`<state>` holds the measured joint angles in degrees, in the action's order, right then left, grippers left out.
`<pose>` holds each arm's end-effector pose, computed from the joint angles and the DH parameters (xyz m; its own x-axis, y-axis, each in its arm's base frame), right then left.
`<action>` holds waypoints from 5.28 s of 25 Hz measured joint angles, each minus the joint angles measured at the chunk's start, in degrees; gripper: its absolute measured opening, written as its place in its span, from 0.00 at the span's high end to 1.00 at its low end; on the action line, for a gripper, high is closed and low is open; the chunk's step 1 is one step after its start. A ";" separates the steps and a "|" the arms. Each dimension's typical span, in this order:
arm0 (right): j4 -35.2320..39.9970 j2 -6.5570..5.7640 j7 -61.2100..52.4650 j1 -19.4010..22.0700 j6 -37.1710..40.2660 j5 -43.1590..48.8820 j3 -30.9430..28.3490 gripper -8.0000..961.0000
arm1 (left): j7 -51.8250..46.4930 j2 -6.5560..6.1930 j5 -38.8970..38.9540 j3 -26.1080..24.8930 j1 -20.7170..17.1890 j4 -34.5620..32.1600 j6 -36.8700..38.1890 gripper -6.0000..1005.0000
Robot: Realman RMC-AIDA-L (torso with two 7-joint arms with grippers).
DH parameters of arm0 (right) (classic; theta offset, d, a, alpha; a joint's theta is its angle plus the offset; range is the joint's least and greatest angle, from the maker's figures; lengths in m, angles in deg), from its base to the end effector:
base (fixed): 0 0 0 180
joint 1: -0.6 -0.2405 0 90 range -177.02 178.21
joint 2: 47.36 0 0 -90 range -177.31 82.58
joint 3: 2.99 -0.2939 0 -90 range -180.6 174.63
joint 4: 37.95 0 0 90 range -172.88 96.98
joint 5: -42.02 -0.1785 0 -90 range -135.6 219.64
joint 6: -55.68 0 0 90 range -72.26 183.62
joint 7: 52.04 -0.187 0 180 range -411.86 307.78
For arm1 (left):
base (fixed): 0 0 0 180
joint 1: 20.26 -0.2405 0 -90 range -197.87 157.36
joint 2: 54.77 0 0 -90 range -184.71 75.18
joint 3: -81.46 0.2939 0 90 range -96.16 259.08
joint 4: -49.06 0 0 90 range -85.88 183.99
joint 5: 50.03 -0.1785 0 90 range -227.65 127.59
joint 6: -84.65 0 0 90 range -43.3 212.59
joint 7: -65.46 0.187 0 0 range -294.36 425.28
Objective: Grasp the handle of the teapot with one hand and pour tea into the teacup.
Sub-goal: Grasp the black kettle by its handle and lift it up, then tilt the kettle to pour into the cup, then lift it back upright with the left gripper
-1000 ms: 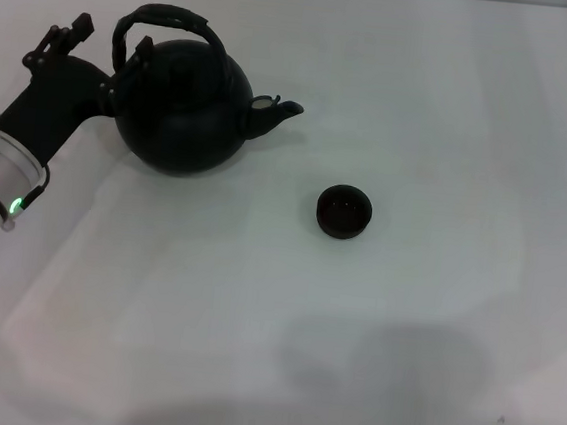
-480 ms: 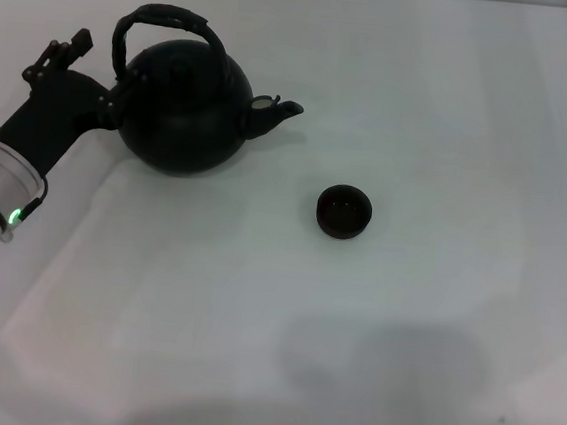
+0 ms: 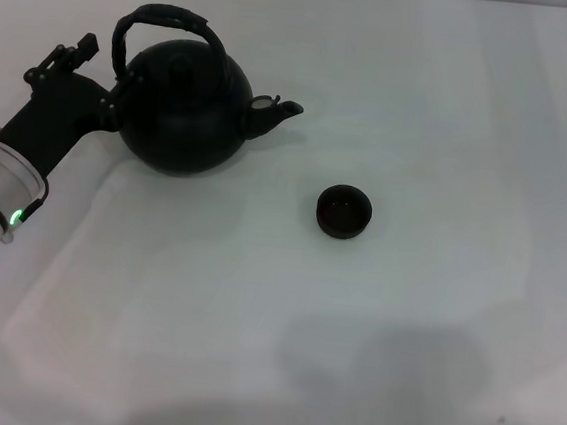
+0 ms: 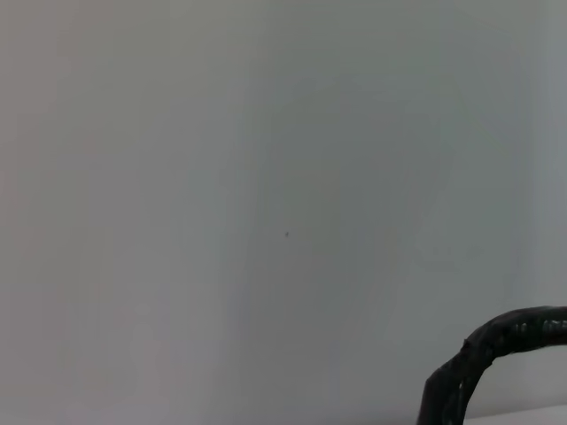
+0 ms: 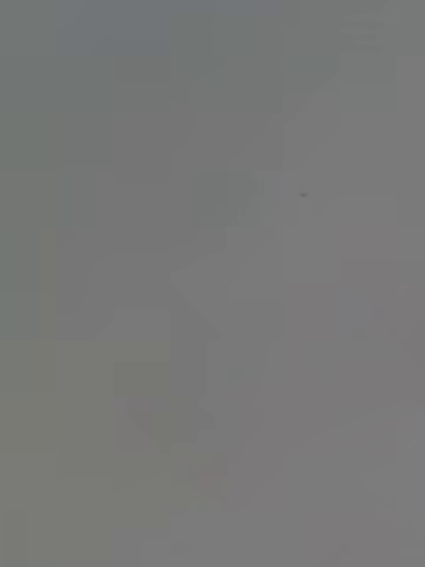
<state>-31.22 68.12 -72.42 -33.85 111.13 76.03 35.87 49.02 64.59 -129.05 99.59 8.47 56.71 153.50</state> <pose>0.3483 0.4421 0.0627 0.6745 0.0432 -0.7370 -0.7382 0.0336 -0.6737 -0.3132 0.3573 -0.0716 0.6923 0.0934 0.7155 0.6885 -0.3826 -0.6162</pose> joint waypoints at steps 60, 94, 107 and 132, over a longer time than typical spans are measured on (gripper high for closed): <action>-0.38 0.00 0.00 0.32 -2.28 -1.60 -0.19 0.12 | 13.06 -0.01 -6.93 -1.26 9.48 -0.42 1.99 0.89; -0.57 0.33 0.02 -0.35 -4.48 -3.43 -0.19 0.12 | 17.67 -0.37 -16.43 -0.81 9.93 -4.41 5.08 0.89; -0.21 0.29 -0.01 -0.93 -4.48 -3.48 -0.19 0.12 | 18.70 -0.14 -16.53 -0.34 11.10 -5.85 3.25 0.89; -0.46 0.34 -0.01 -1.23 -4.35 -5.05 -0.19 0.12 | 23.64 -0.09 -19.42 -0.28 12.51 -5.48 2.93 0.90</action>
<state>-31.68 68.46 -72.43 -35.07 106.78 70.99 35.68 72.66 64.50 -148.47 99.31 20.98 51.23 156.42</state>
